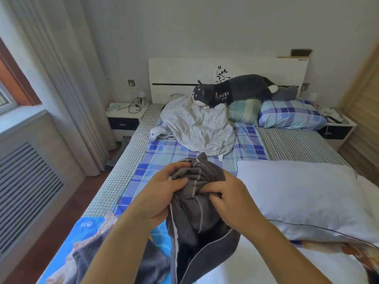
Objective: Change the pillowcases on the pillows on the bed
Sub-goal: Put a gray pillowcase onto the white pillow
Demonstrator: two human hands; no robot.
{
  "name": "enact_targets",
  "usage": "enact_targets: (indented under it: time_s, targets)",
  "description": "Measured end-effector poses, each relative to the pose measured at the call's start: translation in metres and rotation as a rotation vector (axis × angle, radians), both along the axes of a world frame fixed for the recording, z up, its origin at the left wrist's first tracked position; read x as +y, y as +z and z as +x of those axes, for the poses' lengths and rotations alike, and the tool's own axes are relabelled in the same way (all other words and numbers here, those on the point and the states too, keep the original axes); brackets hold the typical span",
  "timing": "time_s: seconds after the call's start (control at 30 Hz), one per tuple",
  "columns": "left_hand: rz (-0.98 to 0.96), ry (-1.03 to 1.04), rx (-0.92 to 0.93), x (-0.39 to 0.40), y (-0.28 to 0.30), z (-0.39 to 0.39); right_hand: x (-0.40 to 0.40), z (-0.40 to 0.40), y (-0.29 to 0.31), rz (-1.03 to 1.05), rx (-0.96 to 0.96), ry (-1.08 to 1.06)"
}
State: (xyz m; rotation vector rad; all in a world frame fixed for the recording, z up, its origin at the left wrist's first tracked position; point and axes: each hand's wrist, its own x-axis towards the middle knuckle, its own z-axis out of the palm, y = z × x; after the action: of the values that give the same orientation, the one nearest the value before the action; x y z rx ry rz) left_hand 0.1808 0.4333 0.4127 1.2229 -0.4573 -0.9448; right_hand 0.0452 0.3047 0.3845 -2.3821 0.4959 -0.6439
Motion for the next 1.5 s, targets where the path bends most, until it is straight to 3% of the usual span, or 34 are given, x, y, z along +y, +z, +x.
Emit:
enact_targets:
  time_s: [0.07, 0.17, 0.27, 0.4, 0.57, 0.7, 0.83, 0.93, 1.03, 1.1, 1.2, 1.27, 1.33, 1.4, 1.5]
  targets:
    - [0.019, -0.086, -0.071, 0.003, -0.005, 0.001, 0.002, 0.0, 0.005, 0.056, -0.014, -0.028]
    - [0.213, -0.129, -0.475, 0.008, -0.011, 0.009, 0.007, -0.004, 0.015, 0.236, 0.071, -0.021]
    - [0.357, -0.193, -0.694, 0.011, -0.013, 0.01, 0.012, -0.007, 0.022, 0.352, 0.142, -0.004]
    - [0.402, 0.008, -0.853, 0.008, -0.018, 0.006, 0.021, -0.007, 0.031, 0.408, 0.205, 0.062]
    - [0.271, 0.136, -0.406, 0.011, -0.016, 0.003, 0.021, -0.009, 0.026, 0.479, 0.1, 0.083]
    - [0.238, 0.133, -0.322, 0.013, -0.019, 0.002, 0.018, -0.008, 0.012, 0.466, 0.013, 0.001]
    - [0.185, 0.014, -0.099, 0.017, -0.022, 0.001, 0.013, -0.005, -0.003, 0.513, -0.088, -0.119]
    - [0.032, -0.131, 0.185, 0.019, -0.025, -0.001, 0.011, 0.0, -0.014, 0.648, -0.192, -0.186]
    - [-0.12, -0.187, 0.357, 0.019, -0.033, -0.012, 0.013, 0.01, -0.025, 0.795, -0.217, -0.216]
    - [-0.103, -0.119, 0.351, 0.019, -0.044, -0.013, 0.01, 0.018, -0.039, 0.779, -0.086, -0.104]
    - [0.105, 0.224, 0.219, 0.03, -0.06, 0.013, 0.002, 0.016, -0.08, 0.692, 0.287, 0.115]
    - [0.141, 0.464, 0.165, 0.051, -0.065, 0.045, -0.007, 0.001, -0.115, 0.701, 0.348, -0.034]
    - [0.047, 0.568, 0.134, 0.072, -0.065, 0.071, -0.02, -0.023, -0.155, 0.71, 0.428, -0.217]
    - [-0.006, 0.572, 0.123, 0.08, -0.064, 0.078, -0.033, -0.045, -0.193, 0.642, 0.655, -0.302]
    - [0.169, 0.479, 0.047, 0.067, -0.084, 0.065, -0.046, -0.057, -0.24, 0.565, 0.901, -0.313]
